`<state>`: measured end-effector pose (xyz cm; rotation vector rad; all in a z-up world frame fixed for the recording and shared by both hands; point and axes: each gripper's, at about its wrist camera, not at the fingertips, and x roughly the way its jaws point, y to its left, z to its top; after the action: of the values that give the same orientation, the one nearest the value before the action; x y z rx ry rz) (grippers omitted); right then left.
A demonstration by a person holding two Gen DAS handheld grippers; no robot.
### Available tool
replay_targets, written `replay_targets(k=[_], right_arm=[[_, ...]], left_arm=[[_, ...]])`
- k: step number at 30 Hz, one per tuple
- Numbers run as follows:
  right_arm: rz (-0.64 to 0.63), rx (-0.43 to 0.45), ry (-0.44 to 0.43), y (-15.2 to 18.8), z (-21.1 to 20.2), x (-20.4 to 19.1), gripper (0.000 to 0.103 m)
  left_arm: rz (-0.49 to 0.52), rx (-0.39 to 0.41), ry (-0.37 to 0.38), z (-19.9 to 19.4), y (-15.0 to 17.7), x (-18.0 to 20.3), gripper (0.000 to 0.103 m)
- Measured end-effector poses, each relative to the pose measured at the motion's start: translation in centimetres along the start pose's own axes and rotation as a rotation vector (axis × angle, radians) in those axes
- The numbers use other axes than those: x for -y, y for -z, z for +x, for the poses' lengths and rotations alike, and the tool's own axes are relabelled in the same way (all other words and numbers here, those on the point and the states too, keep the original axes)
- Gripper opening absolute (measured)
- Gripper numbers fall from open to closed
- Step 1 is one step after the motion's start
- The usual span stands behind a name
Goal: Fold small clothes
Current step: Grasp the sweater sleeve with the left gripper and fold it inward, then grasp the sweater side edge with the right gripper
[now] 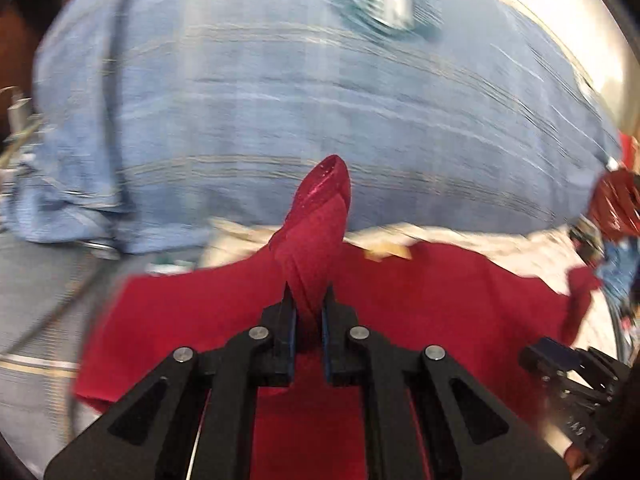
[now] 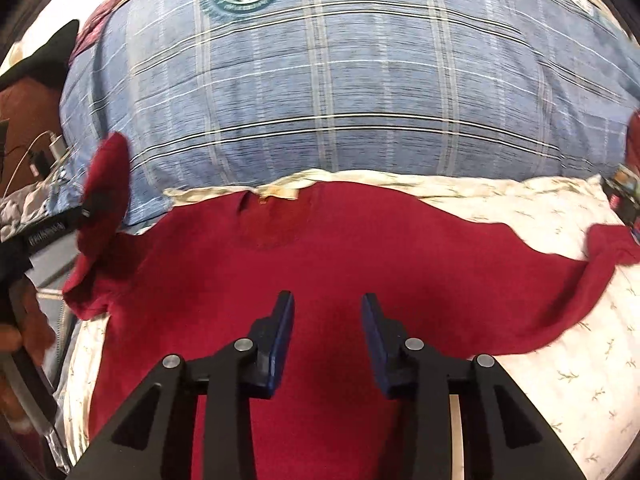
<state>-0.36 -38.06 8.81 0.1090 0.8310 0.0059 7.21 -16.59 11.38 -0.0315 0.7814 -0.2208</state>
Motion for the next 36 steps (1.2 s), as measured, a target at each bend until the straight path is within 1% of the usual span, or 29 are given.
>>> replay_targets(k=[3, 5, 6, 8, 9, 10, 11, 12, 13, 14, 15, 16, 18, 20, 22, 24, 25, 26, 27, 28, 29, 31, 32, 34, 36], right_arm=[[0.029, -0.012, 0.022, 0.2, 0.0, 1.5, 0.036], [0.047, -0.020, 0.026, 0.2, -0.1, 2.3, 0.037], [0.058, -0.023, 0.028, 0.1, -0.2, 2.6, 0.038], [0.073, -0.027, 0.021, -0.2, -0.3, 2.8, 0.040], [0.078, -0.025, 0.008, -0.4, -0.4, 2.8, 0.043], [0.080, -0.021, -0.007, -0.5, -0.4, 2.7, 0.052], [0.080, -0.016, -0.022, -0.6, -0.4, 2.5, 0.061], [0.079, -0.009, -0.038, -0.6, -0.4, 2.2, 0.064], [0.076, -0.009, -0.052, -0.6, -0.3, 1.8, 0.065], [0.069, -0.016, -0.062, -0.6, 0.0, 1.3, 0.066], [0.064, -0.025, -0.071, -0.6, 0.2, 1.0, 0.066], [0.059, -0.035, -0.083, -0.6, 0.7, 0.6, 0.066], [0.044, -0.056, -0.101, -0.6, 1.8, -0.5, 0.066], [0.033, -0.076, -0.111, -0.7, 3.0, -1.4, 0.066], [0.048, -0.117, -0.117, -0.9, 5.1, -2.1, 0.065], [0.056, -0.168, -0.113, -1.1, 7.2, -2.8, 0.065], [0.045, -0.192, -0.102, -1.0, 8.3, -3.2, 0.059], [0.013, -0.171, -0.071, -1.0, 8.5, -3.6, 0.045], [-0.022, -0.146, -0.050, -1.1, 8.3, -4.1, 0.034], [-0.055, -0.133, -0.030, -1.2, 8.0, -4.7, 0.009], [-0.083, -0.111, -0.014, -1.6, 7.1, -5.0, 0.005], [-0.091, -0.061, -0.034, -2.1, 5.4, -4.8, 0.005], [-0.097, -0.023, -0.015, -2.4, 4.2, -4.4, 0.004], [-0.112, 0.083, 0.116, -3.2, 1.7, -2.9, 0.002], [-0.086, 0.144, 0.221, -3.7, 0.3, -0.5, 0.002]], left_arm=[[0.029, -0.046, 0.072, 1.5, 1.4, 3.8, 0.008], [0.040, -0.085, 0.127, 2.7, 2.3, 5.4, 0.009], [0.041, -0.099, 0.142, 2.9, 2.5, 5.7, 0.010], [0.049, -0.127, 0.173, 2.8, 2.9, 6.0, 0.020], [0.055, -0.132, 0.179, 2.4, 2.8, 5.8, 0.032], [0.060, -0.129, 0.179, 1.7, 2.8, 5.4, 0.046], [0.065, -0.112, 0.181, 0.5, 2.7, 4.8, 0.053], [0.067, -0.090, 0.183, -0.6, 2.5, 3.9, 0.062], [0.072, -0.065, 0.182, -1.8, 2.6, 3.0, 0.066], [0.086, -0.029, 0.173, -3.5, 2.4, 1.8, 0.068], [0.095, -0.002, 0.156, -4.7, 2.5, 0.7, 0.072], [0.101, 0.022, 0.130, -5.8, 2.5, -0.5, 0.074], [0.095, 0.074, 0.052, -7.5, 2.4, -3.4, 0.074], [0.069, 0.090, -0.011, -8.2, 2.4, -6.4, 0.074], [0.040, 0.102, -0.063, -8.6, 2.6, -8.9, 0.074], [-0.004, 0.087, -0.119, -8.2, 2.9, -11.3, 0.074], [-0.028, 0.075, -0.131, -8.0, 3.1, -12.3, 0.074], [-0.062, 0.063, -0.134, -7.9, 3.4, -13.4, 0.074], [-0.081, 0.061, -0.135, -7.8, 3.6, -14.0, 0.074], [-0.094, 0.061, -0.136, -7.9, 3.8, -14.5, 0.074], [-0.104, 0.062, -0.138, -7.9, 3.9, -14.9, 0.074], [-0.104, 0.062, -0.142, -7.8, 4.1, -15.0, 0.074], [-0.101, 0.060, -0.141, -7.6, 4.1, -14.8, 0.074], [-0.099, 0.060, -0.131, -7.6, 4.2, -14.7, 0.074], [-0.099, 0.058, -0.113, -7.4, 4.4, -14.2, 0.074]])
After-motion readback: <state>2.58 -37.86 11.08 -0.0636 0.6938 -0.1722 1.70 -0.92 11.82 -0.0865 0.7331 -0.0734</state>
